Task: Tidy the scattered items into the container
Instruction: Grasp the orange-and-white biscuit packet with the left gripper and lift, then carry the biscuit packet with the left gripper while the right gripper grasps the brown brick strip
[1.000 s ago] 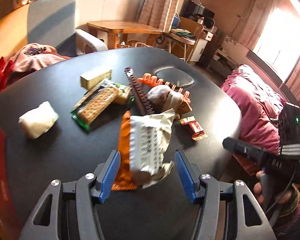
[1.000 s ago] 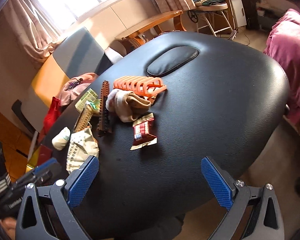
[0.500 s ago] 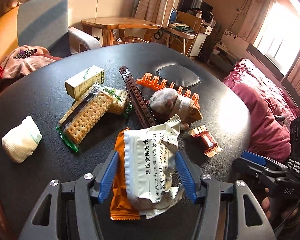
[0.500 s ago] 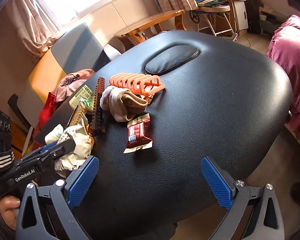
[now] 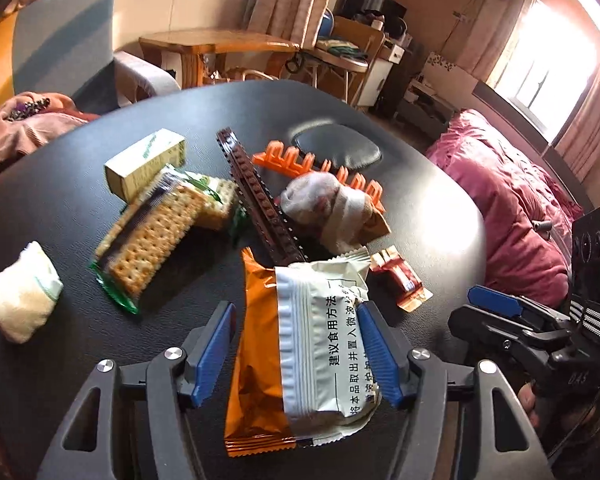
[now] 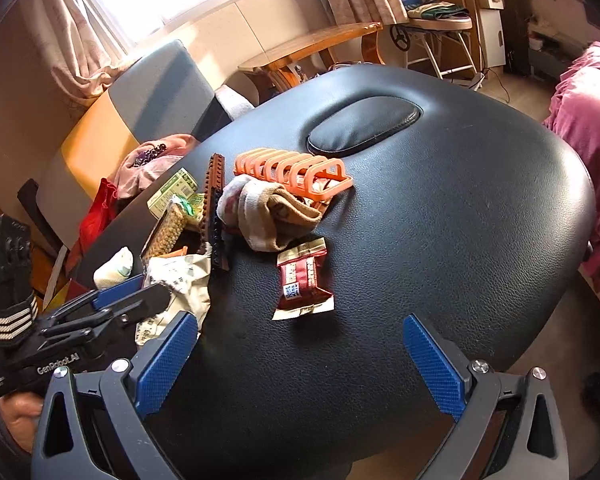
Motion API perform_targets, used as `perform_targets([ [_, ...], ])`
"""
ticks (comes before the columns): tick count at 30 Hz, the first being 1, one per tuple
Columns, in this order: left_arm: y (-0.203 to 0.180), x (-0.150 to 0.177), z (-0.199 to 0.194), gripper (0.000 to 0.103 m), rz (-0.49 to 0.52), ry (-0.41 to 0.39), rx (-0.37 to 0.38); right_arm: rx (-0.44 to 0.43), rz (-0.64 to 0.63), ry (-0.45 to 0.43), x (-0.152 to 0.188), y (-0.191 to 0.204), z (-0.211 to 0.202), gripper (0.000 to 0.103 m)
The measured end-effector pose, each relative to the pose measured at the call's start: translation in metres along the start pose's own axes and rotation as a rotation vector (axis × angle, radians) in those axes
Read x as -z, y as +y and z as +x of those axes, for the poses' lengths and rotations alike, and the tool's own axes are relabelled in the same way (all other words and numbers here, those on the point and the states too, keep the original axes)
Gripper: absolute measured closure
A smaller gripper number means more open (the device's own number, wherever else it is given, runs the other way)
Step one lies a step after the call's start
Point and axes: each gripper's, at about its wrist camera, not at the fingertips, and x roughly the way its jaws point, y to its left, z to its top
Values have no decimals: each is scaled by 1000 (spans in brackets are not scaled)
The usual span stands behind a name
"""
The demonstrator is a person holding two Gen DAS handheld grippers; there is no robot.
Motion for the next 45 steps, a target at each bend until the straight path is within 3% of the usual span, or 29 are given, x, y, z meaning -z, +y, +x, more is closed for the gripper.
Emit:
perform_targets([
  [4, -6, 10, 8, 38, 47, 25, -10, -3, 5, 7, 2, 0, 1, 0],
  [12, 3, 15, 1, 42, -47, 8, -2, 1, -1, 14, 6, 4, 1, 0],
  [19, 18, 60, -38, 41, -121, -31, -103, -32, -55, 19, 7, 21, -2, 0],
  [22, 33, 86, -60, 41, -170, -54, -153, -100, -115, 28, 0, 43, 3, 0],
  [24, 44, 104, -73, 41, -214, -66, -162, -125, -173, 28, -11, 62, 12, 9],
  [26, 52, 114, -82, 41, -249, -75, -166, -116, -245, 33, -26, 83, 27, 46],
  [27, 53, 117, -83, 41, -252, -76, -169, -107, -276, 41, -35, 93, 37, 51],
  [32, 57, 118, -83, 41, -263, -78, -158, -37, -362, 79, -79, 125, 88, 53],
  [39, 63, 120, -85, 41, -267, -77, -138, 52, -378, 212, -108, 126, 145, 54],
  [40, 62, 120, -85, 41, -266, -77, -138, 54, -382, 231, -108, 124, 148, 63],
  [41, 62, 120, -86, 41, -265, -77, -137, 61, -396, 243, -106, 125, 149, 80],
  [45, 60, 120, -85, 41, -257, -84, -145, 18, -446, 264, -85, 127, 134, 82],
])
